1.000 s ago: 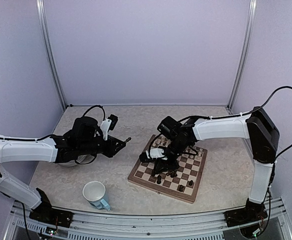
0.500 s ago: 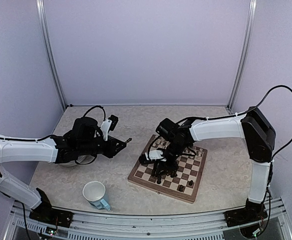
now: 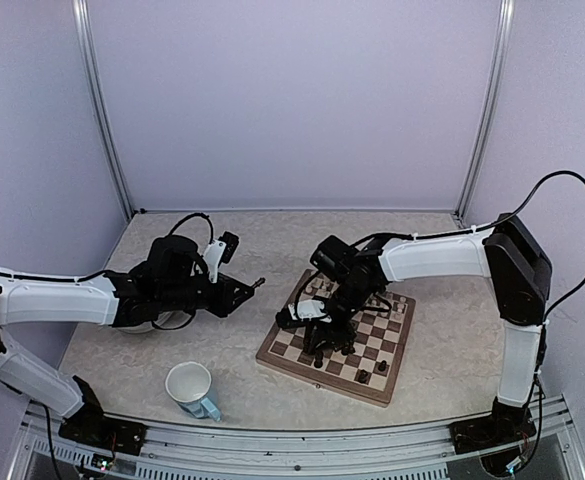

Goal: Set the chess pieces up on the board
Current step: Pick up the bishop from the chessboard, then place the bishop on f8.

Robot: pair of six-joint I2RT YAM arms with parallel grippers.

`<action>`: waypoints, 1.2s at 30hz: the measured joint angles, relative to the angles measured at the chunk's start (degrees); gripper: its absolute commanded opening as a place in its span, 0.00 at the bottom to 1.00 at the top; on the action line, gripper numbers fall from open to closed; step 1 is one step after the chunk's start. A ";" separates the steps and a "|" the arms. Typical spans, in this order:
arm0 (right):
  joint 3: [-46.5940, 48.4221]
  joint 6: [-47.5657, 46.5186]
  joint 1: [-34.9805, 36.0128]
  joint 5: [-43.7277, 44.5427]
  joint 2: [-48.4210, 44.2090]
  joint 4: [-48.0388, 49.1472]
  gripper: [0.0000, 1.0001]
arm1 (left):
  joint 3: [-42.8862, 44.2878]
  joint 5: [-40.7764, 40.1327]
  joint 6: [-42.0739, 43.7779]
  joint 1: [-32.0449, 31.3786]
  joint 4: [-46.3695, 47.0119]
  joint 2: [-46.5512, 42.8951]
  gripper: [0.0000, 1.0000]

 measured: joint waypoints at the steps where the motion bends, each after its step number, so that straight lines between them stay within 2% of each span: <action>1: 0.09 0.04 0.00 -0.13 0.00 -0.09 0.20 | 0.00 0.02 0.00 0.00 0.00 0.07 0.09; 6: 0.55 -0.15 0.26 -0.35 0.00 -0.63 0.16 | 0.00 0.17 0.00 0.00 0.00 0.35 0.09; 24: 0.63 -0.61 1.36 -0.44 -0.11 -1.79 0.17 | 0.00 0.81 0.00 0.00 0.04 1.14 0.09; 30: 0.63 -1.03 1.36 -0.46 -0.11 -2.34 0.27 | 0.00 0.83 0.00 0.00 0.13 1.27 0.09; 36: 0.63 -0.96 1.36 -0.52 -0.13 -2.34 0.32 | 0.00 0.83 0.00 0.00 0.39 1.70 0.09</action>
